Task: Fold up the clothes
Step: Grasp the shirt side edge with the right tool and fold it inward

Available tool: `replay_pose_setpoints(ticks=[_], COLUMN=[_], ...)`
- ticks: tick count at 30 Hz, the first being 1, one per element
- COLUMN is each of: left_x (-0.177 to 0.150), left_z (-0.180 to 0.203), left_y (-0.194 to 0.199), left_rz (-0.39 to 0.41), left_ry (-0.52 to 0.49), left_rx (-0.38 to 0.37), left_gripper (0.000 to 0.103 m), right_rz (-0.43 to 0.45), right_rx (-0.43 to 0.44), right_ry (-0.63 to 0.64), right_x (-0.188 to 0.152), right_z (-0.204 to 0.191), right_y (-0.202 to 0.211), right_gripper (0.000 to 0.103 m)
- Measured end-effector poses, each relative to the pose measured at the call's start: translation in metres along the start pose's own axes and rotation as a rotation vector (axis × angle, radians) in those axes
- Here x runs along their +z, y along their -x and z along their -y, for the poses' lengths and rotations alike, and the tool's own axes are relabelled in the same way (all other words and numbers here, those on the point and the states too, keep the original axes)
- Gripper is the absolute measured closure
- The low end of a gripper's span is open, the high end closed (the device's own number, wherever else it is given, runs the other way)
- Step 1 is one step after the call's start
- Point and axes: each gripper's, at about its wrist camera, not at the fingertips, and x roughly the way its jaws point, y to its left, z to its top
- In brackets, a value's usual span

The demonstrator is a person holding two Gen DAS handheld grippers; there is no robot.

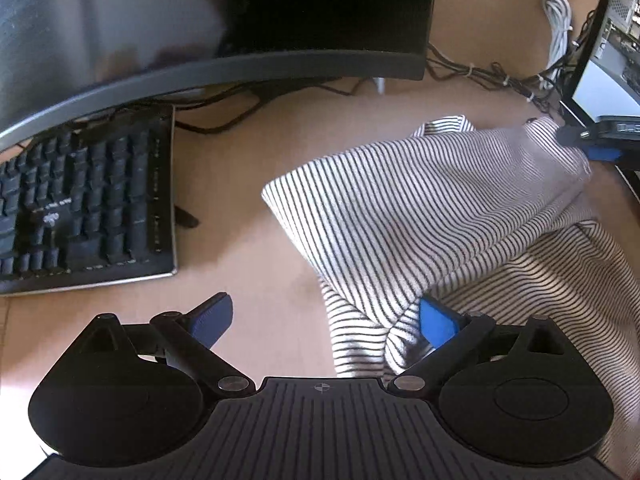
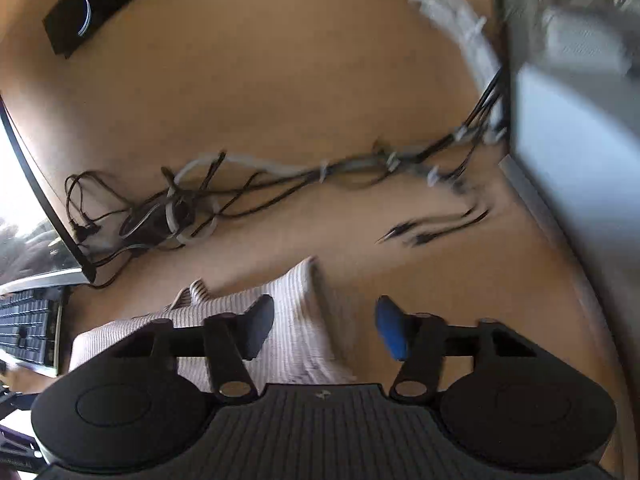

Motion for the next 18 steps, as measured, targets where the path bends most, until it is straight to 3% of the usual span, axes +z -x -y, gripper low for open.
replay_pose_setpoints(ticks=[3, 6, 10, 14, 18], left_x=[0.002, 0.002, -0.002, -0.001, 0.006], left_z=[-0.002, -0.004, -0.003, -0.005, -0.007], left_y=[0.000, -0.002, -0.003, 0.003, 0.028], left_rz=[0.007, 0.005, 0.005, 0.003, 0.063], left_ry=[-0.005, 0.005, -0.010, -0.017, -0.005], left_rx=[0.013, 0.008, 0.007, -0.005, -0.070], left_gripper=[0.001, 0.001, 0.000, 0.000, 0.000], right_rz=[-0.008, -0.022, -0.040, -0.045, 0.018], right_rx=[0.019, -0.033, -0.059, -0.071, -0.093], right_ry=[0.028, 0.072, 0.053, 0.062, 0.110], right_x=[-0.007, -0.026, -0.046, -0.044, -0.039], right_z=[-0.010, -0.012, -0.001, -0.004, -0.012], right_y=[0.006, 0.017, 0.011, 0.007, 0.027], right_gripper=[0.086, 0.087, 0.086, 0.085, 0.076])
